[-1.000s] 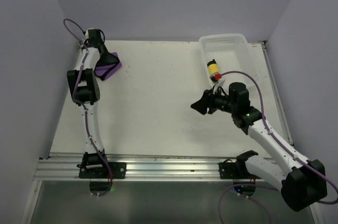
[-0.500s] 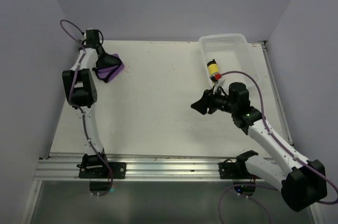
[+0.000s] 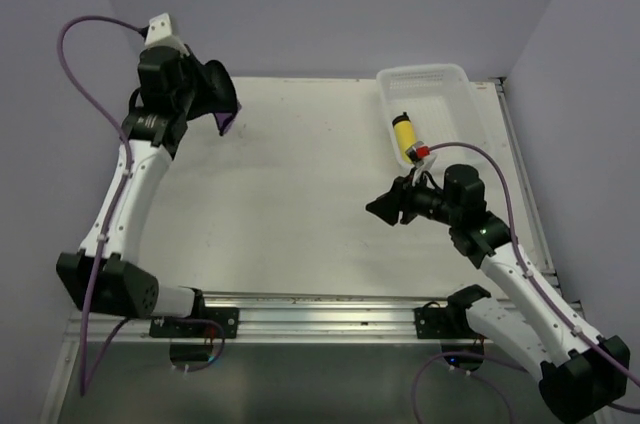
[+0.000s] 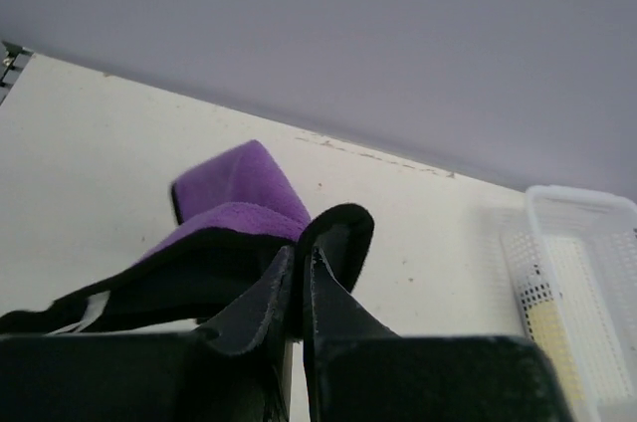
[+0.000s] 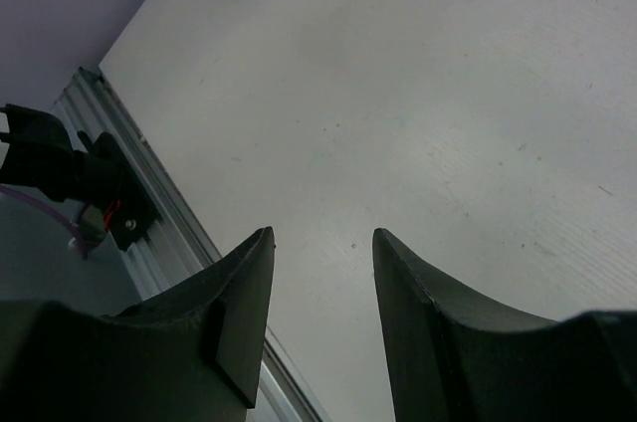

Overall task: Roll the towels
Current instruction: Move the towel to the center of the board

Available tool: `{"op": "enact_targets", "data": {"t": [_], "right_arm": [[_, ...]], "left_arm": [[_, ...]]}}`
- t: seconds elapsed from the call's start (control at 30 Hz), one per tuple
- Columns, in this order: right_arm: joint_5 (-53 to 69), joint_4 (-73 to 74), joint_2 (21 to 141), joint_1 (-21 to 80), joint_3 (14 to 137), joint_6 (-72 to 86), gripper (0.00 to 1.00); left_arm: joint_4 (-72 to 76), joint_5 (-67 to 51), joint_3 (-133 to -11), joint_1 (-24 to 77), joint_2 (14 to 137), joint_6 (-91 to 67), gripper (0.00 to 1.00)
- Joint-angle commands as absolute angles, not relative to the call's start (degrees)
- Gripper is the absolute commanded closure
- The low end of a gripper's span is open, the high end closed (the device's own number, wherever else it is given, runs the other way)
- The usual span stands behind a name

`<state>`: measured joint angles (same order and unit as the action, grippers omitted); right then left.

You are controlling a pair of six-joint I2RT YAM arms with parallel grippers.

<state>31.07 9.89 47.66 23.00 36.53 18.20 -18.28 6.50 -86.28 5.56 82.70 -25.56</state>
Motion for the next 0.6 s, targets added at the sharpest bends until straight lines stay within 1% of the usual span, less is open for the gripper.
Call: {"op": "enact_targets", "data": {"t": [0.0,0.07,0.17,0.3,0.4,0.57], "right_arm": [[31.4,12.5,44.2,23.4,38.3,20.8,0.52],[31.2,14.1,42.2,23.6,38.5,21.4,0.52],[30.1,17.3,39.9,23.7,39.5,21.4,0.52],[30.3,19.0,39.0,23.6,40.7,22.4,0.52],[30.6,19.5,38.9,23.7,41.0,22.9,0.52],[31.1,19.5,38.9,23.7,41.6,23.5,0.51]], "left_arm": [[-20.4,5.6,-77.9,7.1,72.3,-25.8,1.00],[-22.0,3.3,-75.4,8.2,64.1,-25.4,1.00],[-27.1,0.4,-73.1,9.1,55.4,-24.7,1.00],[-33.8,-7.3,-71.5,9.1,47.4,-26.7,1.00],[-34.0,-13.2,-69.6,9.7,42.1,-28.3,1.00],[-27.1,-24.5,-62.7,10.2,37.0,-32.0,1.00]]}}
